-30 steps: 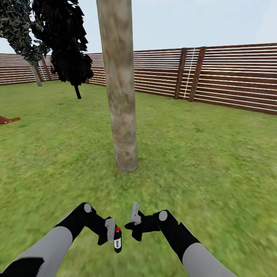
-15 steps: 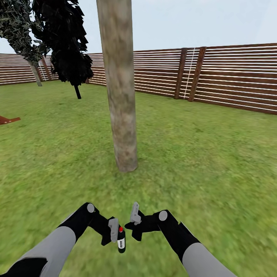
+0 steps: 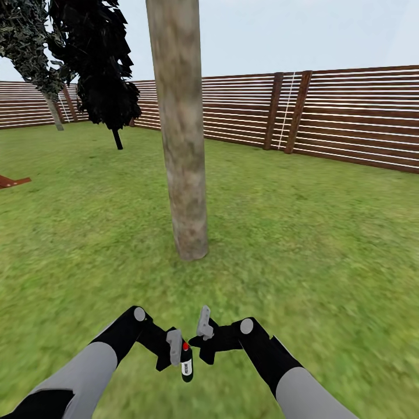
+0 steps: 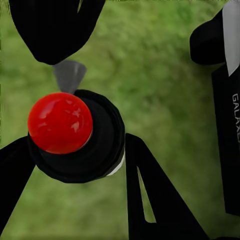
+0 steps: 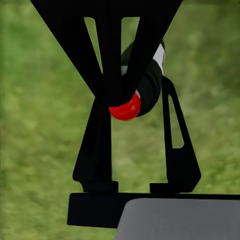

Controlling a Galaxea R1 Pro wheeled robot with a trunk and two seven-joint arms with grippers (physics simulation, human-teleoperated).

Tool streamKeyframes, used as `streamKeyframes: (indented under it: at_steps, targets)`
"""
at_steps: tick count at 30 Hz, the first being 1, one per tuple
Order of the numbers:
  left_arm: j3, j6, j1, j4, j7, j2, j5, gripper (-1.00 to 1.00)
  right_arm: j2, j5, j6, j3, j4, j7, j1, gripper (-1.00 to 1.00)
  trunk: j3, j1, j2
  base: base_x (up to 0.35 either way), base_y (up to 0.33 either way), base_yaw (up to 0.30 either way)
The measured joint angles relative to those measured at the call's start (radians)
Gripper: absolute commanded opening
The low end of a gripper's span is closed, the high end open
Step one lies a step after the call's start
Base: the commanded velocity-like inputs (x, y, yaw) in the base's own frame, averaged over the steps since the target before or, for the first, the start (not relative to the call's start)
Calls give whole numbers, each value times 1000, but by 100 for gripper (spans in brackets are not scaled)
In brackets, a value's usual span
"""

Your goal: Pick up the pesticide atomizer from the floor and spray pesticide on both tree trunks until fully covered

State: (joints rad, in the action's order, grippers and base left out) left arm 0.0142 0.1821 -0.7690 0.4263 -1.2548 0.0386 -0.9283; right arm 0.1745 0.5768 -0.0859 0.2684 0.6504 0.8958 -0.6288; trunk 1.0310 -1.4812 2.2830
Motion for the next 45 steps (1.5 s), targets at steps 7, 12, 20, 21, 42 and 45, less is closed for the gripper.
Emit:
streamKeyframes:
  at_steps: [7, 12, 20, 21, 42, 45]
  targets:
    - [0, 0, -4, 0, 0, 1, 27, -100, 0, 1, 0, 0, 0, 0, 1, -100, 0, 0, 0, 0, 0, 0]
    - [-1, 0, -4, 0, 0, 0, 27, -100, 0, 2, 0, 0, 0, 0, 0, -100, 0, 0, 0, 0, 0, 0]
    - [-6, 7, 5, -3, 0, -69, 10, -100, 0, 1, -1, 0, 0, 0, 1, -100, 0, 0, 0, 0, 0, 0]
    - [-6, 8, 6, -3, 0, -92, 10, -100, 0, 1, -1, 0, 0, 0, 1, -100, 0, 0, 0, 0, 0, 0]
    - [379, -114, 15, -234, 951, -205, 77, -100, -210, -10, -46, -230, -360, -884, 8, 100, 0, 0, 0, 0, 0, 0]
    - [453, -200, 13, -285, 1133, -161, 229, -100, -211, -12, -169, -347, -459, -1188, 8, 100, 0, 0, 0, 0, 0, 0]
